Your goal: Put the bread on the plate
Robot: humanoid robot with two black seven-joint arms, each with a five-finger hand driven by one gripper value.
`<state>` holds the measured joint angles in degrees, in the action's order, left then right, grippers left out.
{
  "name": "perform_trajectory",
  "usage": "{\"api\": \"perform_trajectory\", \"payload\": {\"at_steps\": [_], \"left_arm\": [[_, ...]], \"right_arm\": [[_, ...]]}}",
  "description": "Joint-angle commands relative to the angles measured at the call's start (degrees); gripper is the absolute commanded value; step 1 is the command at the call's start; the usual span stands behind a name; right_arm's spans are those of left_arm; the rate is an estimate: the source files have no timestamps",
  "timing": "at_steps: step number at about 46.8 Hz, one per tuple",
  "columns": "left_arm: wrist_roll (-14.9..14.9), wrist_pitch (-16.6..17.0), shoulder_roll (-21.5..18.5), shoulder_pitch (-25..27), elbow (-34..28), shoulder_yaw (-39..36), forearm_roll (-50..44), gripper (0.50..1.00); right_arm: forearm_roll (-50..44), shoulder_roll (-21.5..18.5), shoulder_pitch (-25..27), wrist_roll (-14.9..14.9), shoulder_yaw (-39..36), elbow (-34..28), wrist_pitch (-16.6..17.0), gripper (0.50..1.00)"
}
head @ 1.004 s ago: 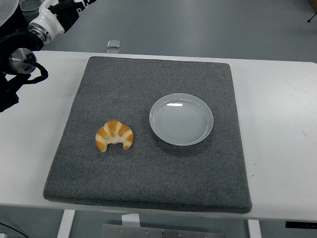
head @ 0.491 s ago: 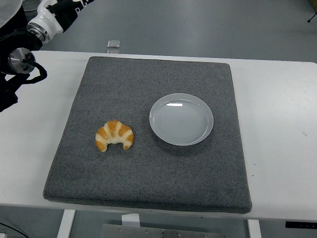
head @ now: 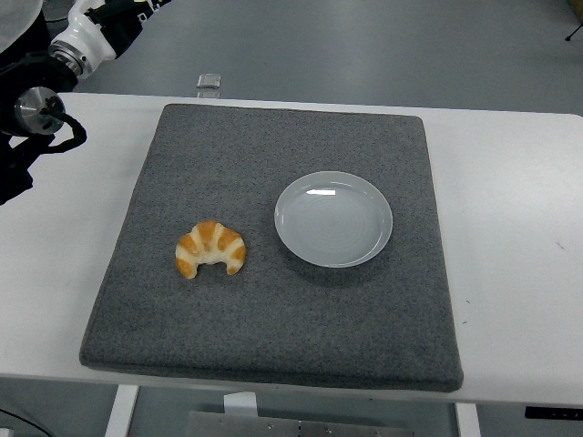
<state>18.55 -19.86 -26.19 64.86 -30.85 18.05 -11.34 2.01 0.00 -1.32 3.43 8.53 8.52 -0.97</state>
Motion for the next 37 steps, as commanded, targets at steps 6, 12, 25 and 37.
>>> {"api": "perform_trajectory", "payload": {"at_steps": [6,12,25,37], "left_arm": [[0.0,0.2,0.0,0.0,-0.1,0.0,0.0,0.990],[0.0,0.2,0.0,0.1,-0.1,0.0,0.0,0.990],[0.0,0.3,0.0,0.3,-0.2,-0.6,0.0,0.990],[0.0,1.7,-1.6,0.4,-4.2,-0.9,0.3,0.990]], "right_arm": [[0.0,0.0,0.0,0.0,0.0,0.0,0.0,0.930],[0.0,0.0,0.0,0.0,0.0,0.0,0.0,0.930],[0.0,0.0,0.0,0.0,-0.1,0.0,0.0,0.930],[0.0,0.0,0.0,0.0,-0.1,0.0,0.0,0.932]]}}
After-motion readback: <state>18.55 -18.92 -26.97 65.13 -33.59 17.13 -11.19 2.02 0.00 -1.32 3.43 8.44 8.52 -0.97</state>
